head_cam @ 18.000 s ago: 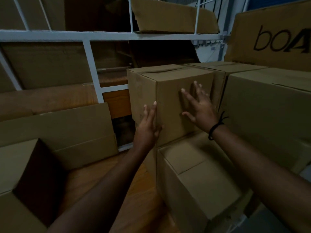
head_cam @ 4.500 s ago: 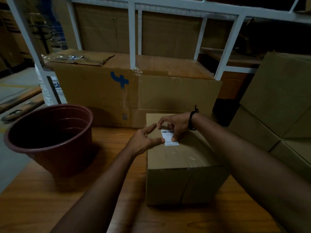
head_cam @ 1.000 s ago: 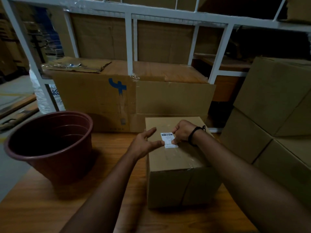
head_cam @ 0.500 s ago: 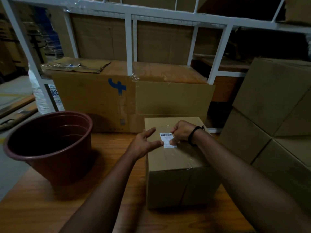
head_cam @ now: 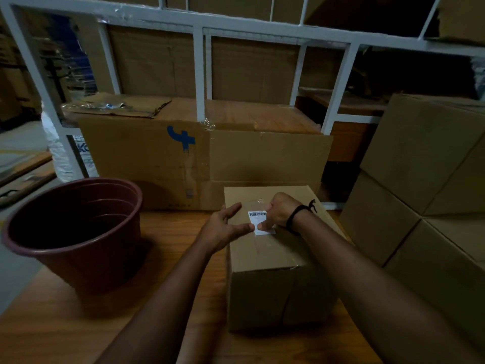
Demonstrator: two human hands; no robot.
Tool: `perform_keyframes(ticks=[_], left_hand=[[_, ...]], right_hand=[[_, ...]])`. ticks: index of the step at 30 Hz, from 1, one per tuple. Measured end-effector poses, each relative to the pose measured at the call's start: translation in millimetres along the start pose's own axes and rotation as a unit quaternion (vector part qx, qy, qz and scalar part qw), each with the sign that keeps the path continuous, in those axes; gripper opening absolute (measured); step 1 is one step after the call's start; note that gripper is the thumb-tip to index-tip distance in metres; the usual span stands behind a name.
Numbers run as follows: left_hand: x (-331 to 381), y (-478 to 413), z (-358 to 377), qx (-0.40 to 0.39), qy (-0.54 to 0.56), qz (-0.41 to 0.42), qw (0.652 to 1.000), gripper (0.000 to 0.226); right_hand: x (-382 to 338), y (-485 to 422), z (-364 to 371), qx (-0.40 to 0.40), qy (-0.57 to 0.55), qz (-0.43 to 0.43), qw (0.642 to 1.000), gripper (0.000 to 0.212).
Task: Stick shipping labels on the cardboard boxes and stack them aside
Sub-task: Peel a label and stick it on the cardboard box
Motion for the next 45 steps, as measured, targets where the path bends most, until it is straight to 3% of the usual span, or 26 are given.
perform_keyframes(ticks=[13, 18, 21, 27, 35, 38, 39, 41, 43, 45], left_hand=[[5.7, 3.9, 2.3, 0.003, 0.010, 0.008, 1.000, 0.083], [2.7, 2.1, 2.2, 0.001, 0.004, 0.005, 1.000, 0.088], [2.9, 3.7, -0.1, 0.000, -0.002, 0.008, 1.000, 0.105], [8.6, 3.5, -2.7, 0.009, -0.072, -0.021, 0.997, 0.107], [23.2, 8.0, -10.0, 0.029, -0.210, 0.007, 0.977, 0.095], [43.5, 12.1, 0.2, 0.054, -0.350, 0.136, 0.925, 0.073], [53.6, 14.9, 6.4, 0.061, -0.349, 0.191, 0.915, 0.061], [72.1, 19.7, 17.3, 0.073, -0.214, 0.214, 0.950, 0.037], [86.8, 22.7, 27.0, 0.041, -0.005, 0.132, 0.990, 0.018], [94.3, 22.6, 34.5, -0.022, 0.088, 0.056, 0.994, 0.014]], right_hand=[[-9.4, 4.5, -11.4, -0.035, 0.017, 0.020, 0.999, 0.055], [-6.0, 6.3, -12.4, -0.039, -0.034, 0.015, 0.999, 0.053], [0.2, 8.6, -6.3, -0.018, -0.124, -0.009, 0.992, 0.041], [23.2, 34.9, -10.0, 0.025, -0.362, -0.022, 0.932, 0.044], [66.3, 83.3, -24.3, 0.113, -0.522, -0.066, 0.843, 0.048], [74.3, 88.3, -37.3, 0.122, -0.548, -0.056, 0.826, 0.049], [73.4, 86.9, -39.2, 0.117, -0.547, -0.054, 0.827, 0.049], [68.4, 82.7, -39.5, 0.105, -0.534, -0.053, 0.837, 0.048], [63.3, 75.3, -36.4, 0.097, -0.517, -0.058, 0.848, 0.050], [58.8, 68.0, -32.6, 0.091, -0.514, -0.075, 0.850, 0.053]])
Point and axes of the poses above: each hand's wrist, its own y-axis away from the middle knuckle, its own z-axis out of the palm, x = y × z, the point moved 3 cm from there along -y, towards the middle knuckle, and after that the axes turned 6 degrees about y, right-handed, at the moved point
